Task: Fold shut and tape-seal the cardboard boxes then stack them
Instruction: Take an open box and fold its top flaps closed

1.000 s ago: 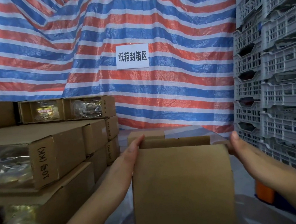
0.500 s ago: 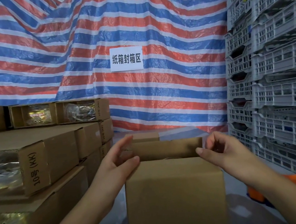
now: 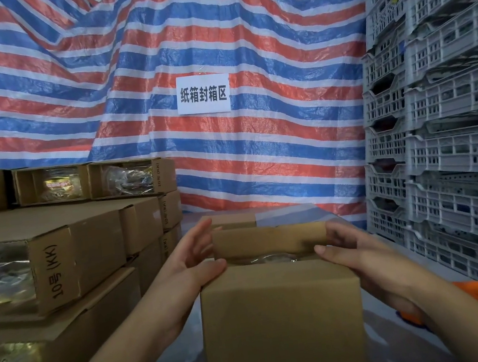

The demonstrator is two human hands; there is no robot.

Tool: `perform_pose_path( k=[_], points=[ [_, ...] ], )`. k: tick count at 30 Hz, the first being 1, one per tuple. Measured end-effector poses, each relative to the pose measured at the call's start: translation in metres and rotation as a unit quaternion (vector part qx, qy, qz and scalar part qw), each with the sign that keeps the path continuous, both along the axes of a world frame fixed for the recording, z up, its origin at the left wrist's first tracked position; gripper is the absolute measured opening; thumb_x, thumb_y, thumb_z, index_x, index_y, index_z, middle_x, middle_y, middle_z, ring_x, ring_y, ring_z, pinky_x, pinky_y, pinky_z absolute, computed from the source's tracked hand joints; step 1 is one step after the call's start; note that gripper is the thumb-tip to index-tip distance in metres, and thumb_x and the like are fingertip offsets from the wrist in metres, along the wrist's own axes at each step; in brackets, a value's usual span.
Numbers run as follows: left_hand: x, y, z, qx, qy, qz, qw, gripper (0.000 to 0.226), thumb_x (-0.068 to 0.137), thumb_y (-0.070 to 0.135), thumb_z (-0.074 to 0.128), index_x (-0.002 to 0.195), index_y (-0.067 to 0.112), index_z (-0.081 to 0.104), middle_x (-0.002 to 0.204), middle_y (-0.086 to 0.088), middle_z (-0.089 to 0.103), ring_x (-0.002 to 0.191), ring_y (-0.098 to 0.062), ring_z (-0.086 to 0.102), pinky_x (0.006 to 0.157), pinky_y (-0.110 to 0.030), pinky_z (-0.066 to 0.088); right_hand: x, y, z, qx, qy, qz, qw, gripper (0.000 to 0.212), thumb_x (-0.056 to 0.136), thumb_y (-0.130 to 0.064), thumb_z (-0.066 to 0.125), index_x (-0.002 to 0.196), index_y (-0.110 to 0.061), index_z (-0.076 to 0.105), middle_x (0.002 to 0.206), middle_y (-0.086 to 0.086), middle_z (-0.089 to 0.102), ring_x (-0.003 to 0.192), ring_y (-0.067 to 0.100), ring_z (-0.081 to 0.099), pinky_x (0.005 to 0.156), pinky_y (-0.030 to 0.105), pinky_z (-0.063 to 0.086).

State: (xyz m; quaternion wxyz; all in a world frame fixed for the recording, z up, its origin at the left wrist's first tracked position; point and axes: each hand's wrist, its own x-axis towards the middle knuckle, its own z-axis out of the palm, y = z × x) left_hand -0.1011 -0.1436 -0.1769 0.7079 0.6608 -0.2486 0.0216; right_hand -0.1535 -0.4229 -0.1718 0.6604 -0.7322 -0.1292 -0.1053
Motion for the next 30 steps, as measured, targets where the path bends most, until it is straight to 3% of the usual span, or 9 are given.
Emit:
perform_pose_path(
  k=[4,9,12,16,20,22,25,28,30],
  points=[
    [-0.001,0.002,0.0,0.014,-0.038,0.029,0.999,0.059,0.084,0.002,0.067,0.128,0.041,0.055,0.114,0.013,0.07,0.107,-0.007,0.066,0.085,-0.028,0.052,-0.002,-0.001,0.001,-0.004,-0.016,-0.008,1.0,0.025,0.086,-0.016,0.068,0.11,-0.019,0.075,0.112,0.01,0.073,0.104,0.024,0.07,0.08,0.026,0.055],
    [-0.004,0.003,0.001,0.06,-0.082,0.067,0.993,0.037,0.088,0.012,0.066,0.116,0.037,0.066,0.102,0.003,0.072,0.104,-0.013,0.065,0.09,-0.033,0.051,-0.001,0.002,0.001,-0.006,-0.024,-0.044,0.999,0.029,0.072,-0.029,0.074,0.098,-0.02,0.081,0.108,0.005,0.076,0.105,0.021,0.07,0.086,0.028,0.051],
    [-0.004,0.002,0.0,0.061,-0.075,0.065,0.993,0.026,0.087,0.014,0.068,0.104,0.033,0.073,0.098,-0.002,0.072,0.093,-0.015,0.067,0.076,-0.021,0.055,0.001,0.003,0.001,-0.021,-0.023,-0.057,0.998,0.031,0.066,-0.036,0.076,0.092,-0.02,0.082,0.108,0.0,0.076,0.107,0.018,0.07,0.092,0.032,0.051],
    [-0.005,0.004,0.0,0.075,-0.073,0.063,0.992,0.019,0.087,0.016,0.068,0.093,0.032,0.077,0.092,0.003,0.074,0.084,-0.008,0.068,0.064,-0.012,0.051,-0.002,0.002,0.003,-0.07,-0.024,-0.053,0.996,0.031,0.068,-0.041,0.072,0.09,-0.022,0.083,0.112,-0.011,0.075,0.109,0.005,0.067,0.099,0.031,0.048],
    [-0.005,0.007,0.007,0.153,-0.095,0.082,0.98,0.015,0.09,0.02,0.068,0.094,0.032,0.077,0.096,0.003,0.074,0.089,-0.01,0.069,0.077,-0.026,0.055,-0.003,0.001,0.005,-0.074,-0.022,-0.044,0.996,0.029,0.068,-0.038,0.072,0.088,-0.02,0.083,0.11,-0.009,0.076,0.105,0.005,0.068,0.092,0.022,0.05],
    [-0.007,0.008,0.015,0.217,-0.129,0.102,0.962,0.013,0.09,0.024,0.069,0.092,0.035,0.075,0.094,0.012,0.073,0.088,-0.003,0.067,0.081,-0.026,0.054,-0.004,0.001,0.005,-0.069,-0.025,-0.04,0.996,0.027,0.068,-0.036,0.073,0.087,-0.02,0.083,0.106,-0.007,0.077,0.102,0.006,0.07,0.085,0.018,0.053],
    [-0.019,0.001,0.034,0.36,-0.23,0.149,0.892,0.007,0.088,0.045,0.064,0.094,0.048,0.066,0.093,0.029,0.066,0.093,0.015,0.057,0.081,-0.017,0.048,-0.005,0.001,0.004,-0.074,-0.027,-0.04,0.996,0.027,0.068,-0.04,0.073,0.088,-0.023,0.083,0.105,-0.007,0.077,0.101,0.007,0.07,0.085,0.017,0.054],
    [-0.038,-0.021,0.05,0.427,-0.276,0.103,0.855,0.047,0.082,0.072,0.042,0.121,0.05,0.057,0.109,0.038,0.054,0.101,0.017,0.05,0.081,-0.012,0.043,-0.002,-0.001,0.004,-0.094,-0.028,-0.04,0.994,0.028,0.07,-0.045,0.073,0.091,-0.028,0.082,0.105,-0.007,0.077,0.104,0.009,0.07,0.091,0.022,0.052],
    [-0.047,-0.038,0.054,0.479,-0.28,0.062,0.829,0.067,0.081,0.079,0.031,0.14,0.048,0.042,0.137,0.033,0.044,0.123,0.011,0.039,0.096,-0.019,0.04,-0.001,-0.003,0.003,-0.097,-0.025,-0.039,0.994,0.029,0.07,-0.046,0.074,0.092,-0.029,0.082,0.105,-0.005,0.077,0.103,0.01,0.071,0.089,0.022,0.052]
  ],
)
